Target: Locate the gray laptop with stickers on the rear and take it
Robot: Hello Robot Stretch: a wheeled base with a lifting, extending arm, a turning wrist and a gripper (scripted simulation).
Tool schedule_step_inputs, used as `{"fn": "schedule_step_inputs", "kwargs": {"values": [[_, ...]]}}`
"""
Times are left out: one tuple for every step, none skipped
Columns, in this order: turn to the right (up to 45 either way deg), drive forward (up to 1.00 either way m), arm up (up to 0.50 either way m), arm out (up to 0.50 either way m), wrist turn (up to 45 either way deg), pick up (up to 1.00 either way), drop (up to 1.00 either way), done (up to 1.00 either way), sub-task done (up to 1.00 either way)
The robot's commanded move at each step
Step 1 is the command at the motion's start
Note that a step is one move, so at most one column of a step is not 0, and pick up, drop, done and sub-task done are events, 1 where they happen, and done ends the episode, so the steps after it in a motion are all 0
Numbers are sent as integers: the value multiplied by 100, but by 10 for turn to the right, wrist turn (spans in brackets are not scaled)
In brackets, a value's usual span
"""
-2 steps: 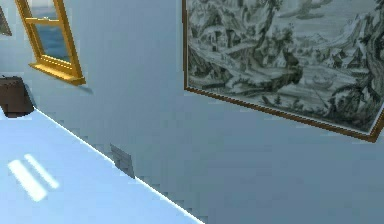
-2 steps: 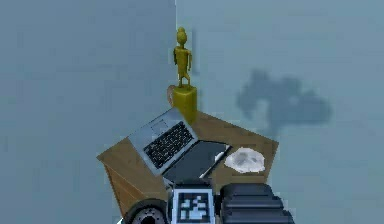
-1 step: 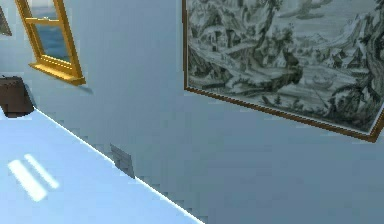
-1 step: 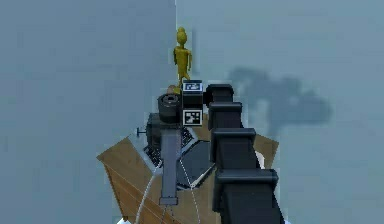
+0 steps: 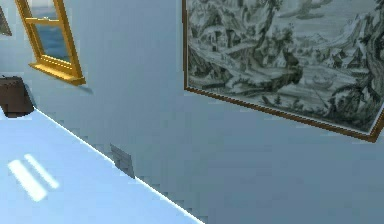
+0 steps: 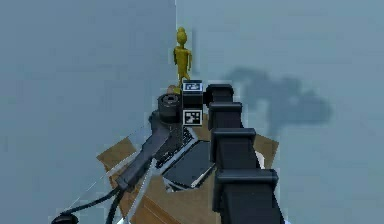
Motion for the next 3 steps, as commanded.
{"fn": "schedule_step_inputs", "kwargs": {"values": [[0, 0, 0, 0, 450, 0, 0, 0, 0], [0, 0, 0, 0, 450, 0, 0, 0, 0], [0, 0, 0, 0, 450, 0, 0, 0, 0]]}}
